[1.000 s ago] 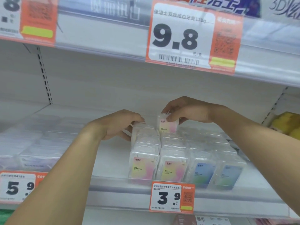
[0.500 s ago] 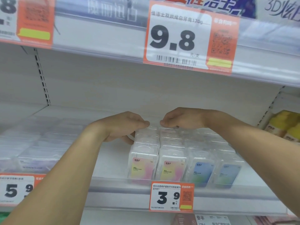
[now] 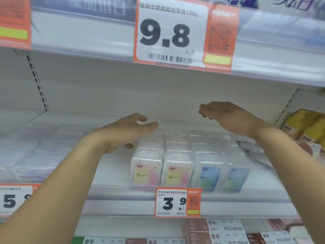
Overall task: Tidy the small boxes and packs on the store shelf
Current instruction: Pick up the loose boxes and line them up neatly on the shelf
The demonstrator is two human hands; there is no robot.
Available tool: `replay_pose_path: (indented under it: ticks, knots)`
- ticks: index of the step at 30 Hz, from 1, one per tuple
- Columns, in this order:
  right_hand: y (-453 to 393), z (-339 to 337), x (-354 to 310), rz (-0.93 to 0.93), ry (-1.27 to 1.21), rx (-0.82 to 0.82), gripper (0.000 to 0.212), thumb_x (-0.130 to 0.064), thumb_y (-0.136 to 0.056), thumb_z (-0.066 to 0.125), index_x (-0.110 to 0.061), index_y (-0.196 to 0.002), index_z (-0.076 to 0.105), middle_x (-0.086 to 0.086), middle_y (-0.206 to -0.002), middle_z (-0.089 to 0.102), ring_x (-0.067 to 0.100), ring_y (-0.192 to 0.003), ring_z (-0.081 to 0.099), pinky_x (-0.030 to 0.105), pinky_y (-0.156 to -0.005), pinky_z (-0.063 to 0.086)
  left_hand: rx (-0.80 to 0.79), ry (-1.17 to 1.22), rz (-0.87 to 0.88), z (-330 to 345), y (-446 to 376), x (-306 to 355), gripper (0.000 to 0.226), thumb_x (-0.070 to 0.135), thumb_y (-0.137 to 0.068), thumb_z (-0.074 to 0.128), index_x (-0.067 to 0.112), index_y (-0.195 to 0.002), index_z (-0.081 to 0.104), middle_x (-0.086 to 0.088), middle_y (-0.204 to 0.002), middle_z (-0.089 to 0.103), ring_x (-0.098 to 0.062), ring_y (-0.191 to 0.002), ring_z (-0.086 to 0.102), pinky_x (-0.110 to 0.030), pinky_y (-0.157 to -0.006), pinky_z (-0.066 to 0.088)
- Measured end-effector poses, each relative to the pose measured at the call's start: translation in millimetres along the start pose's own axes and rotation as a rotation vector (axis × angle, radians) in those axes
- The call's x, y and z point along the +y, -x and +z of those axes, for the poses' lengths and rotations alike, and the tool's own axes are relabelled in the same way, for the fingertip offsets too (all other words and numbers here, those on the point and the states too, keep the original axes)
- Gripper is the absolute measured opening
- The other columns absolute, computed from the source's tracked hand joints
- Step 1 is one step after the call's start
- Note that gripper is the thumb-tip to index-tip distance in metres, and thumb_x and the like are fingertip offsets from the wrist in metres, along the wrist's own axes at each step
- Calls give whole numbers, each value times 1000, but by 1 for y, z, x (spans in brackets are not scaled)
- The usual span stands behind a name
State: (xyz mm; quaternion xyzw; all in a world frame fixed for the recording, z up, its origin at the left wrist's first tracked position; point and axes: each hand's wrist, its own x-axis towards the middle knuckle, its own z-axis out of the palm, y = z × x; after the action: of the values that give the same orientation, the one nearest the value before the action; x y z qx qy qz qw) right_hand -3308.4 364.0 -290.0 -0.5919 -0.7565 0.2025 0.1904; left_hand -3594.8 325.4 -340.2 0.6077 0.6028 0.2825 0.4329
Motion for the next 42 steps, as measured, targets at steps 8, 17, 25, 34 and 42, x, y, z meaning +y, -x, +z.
replay_pose_path:
  ticks: [8,17,25,34,42]
  knots:
    - [55,31,51,132,-480,26,30,-56,-87,61,-49,-116,62,-18,-129,56,5,-118,52,24,-83,35,207,-107,188,27,2,20,45,54,-84,62,40,-126,53,16,-128,52,-6,-118,50,-25,-92,38]
    - [54,33,54,159,-576,-21,41,-38,-84,73,-48,-121,58,-8,-133,47,2,-123,39,27,-94,28,86,-508,180,44,-8,39,42,58,-83,60,35,-117,58,11,-119,57,-10,-108,54,-25,-89,40]
    - [53,31,62,149,-753,-118,71,-71,-59,75,-57,-126,54,-19,-140,50,10,-138,40,40,-118,25,188,-254,203,27,5,36,52,71,-82,48,42,-125,53,22,-126,52,-4,-116,50,-26,-95,39]
    - [61,45,65,151,-889,-99,91,-55,-51,81,-54,-135,45,-18,-146,47,13,-140,38,46,-119,24,280,426,32,52,36,-19,83,58,-52,67,50,-132,47,20,-138,49,-8,-131,42,-48,-115,27]
    - [67,45,62,168,-955,-135,87,-36,-76,78,-49,-148,30,-18,-156,29,11,-146,27,47,-120,21,222,511,25,56,37,-19,93,49,-52,72,47,-140,39,17,-137,52,-13,-127,51,-50,-110,36]
